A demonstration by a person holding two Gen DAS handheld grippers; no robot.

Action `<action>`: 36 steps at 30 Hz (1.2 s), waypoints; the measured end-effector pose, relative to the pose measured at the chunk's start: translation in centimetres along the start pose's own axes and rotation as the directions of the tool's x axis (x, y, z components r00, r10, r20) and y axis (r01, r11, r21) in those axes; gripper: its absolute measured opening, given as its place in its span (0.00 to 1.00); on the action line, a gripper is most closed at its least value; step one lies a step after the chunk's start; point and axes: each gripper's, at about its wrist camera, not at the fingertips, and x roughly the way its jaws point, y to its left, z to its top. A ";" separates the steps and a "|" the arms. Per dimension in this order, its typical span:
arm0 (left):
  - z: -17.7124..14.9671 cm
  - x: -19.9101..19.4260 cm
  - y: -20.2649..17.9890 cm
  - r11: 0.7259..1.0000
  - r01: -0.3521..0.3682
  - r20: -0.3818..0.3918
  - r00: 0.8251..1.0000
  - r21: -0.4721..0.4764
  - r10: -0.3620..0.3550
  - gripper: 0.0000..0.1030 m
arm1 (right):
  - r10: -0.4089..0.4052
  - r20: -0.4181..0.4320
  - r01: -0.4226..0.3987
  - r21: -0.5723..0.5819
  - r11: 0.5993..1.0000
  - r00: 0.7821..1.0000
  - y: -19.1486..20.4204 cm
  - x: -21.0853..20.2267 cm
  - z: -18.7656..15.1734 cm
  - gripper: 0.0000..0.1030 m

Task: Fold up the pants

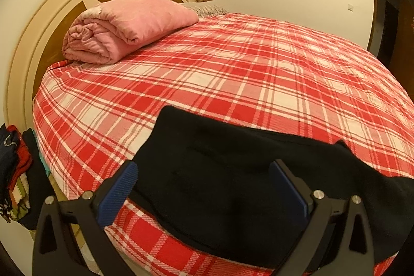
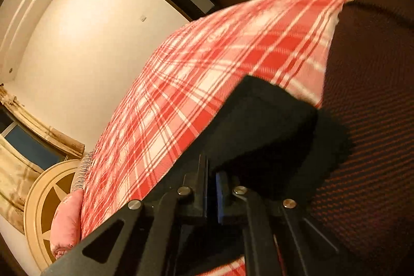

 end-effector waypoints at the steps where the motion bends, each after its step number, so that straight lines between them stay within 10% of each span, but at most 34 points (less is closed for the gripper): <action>1: 0.0 0.0 -0.1 1.000 0.002 -0.001 1.000 0.002 -0.002 1.00 | -0.007 -0.002 0.007 -0.003 1.000 1.000 -0.1 -0.6 0.0 0.05; 10: 0.0 -0.3 -1.8 0.999 0.035 -0.002 0.999 0.019 -0.035 1.00 | -0.114 -0.085 0.118 0.045 0.992 0.990 -4.0 -1.7 -1.1 0.05; 17: 0.3 -1.0 -3.4 0.997 0.053 0.021 0.998 0.052 -0.054 1.00 | -0.189 0.013 0.188 0.053 0.981 0.982 -4.9 -5.5 0.0 0.06; 19: 0.2 -1.0 -3.7 0.997 0.062 0.015 0.998 0.054 -0.063 1.00 | -0.225 0.066 0.222 0.050 0.974 0.972 -5.0 -6.7 0.2 0.16; 21: 0.1 -0.9 -3.9 0.996 0.068 0.007 0.998 0.059 -0.069 1.00 | -0.227 0.082 0.222 0.066 0.973 0.971 -5.4 -7.2 0.3 0.64; 22: 0.0 -0.9 -4.0 0.996 0.069 0.006 0.998 0.063 -0.070 1.00 | -0.211 0.090 0.205 0.075 0.976 0.973 -5.6 -7.2 0.3 0.69; 32: -0.2 -0.7 -3.2 0.998 0.041 -0.004 0.999 0.049 -0.041 1.00 | -0.296 0.104 0.304 -0.067 0.950 0.949 -3.1 -3.9 0.5 0.70; 36: -0.3 -0.8 -3.3 0.998 0.039 -0.005 0.999 0.052 -0.039 1.00 | -0.383 0.125 0.400 -0.179 0.899 0.915 -1.4 -2.0 0.2 0.24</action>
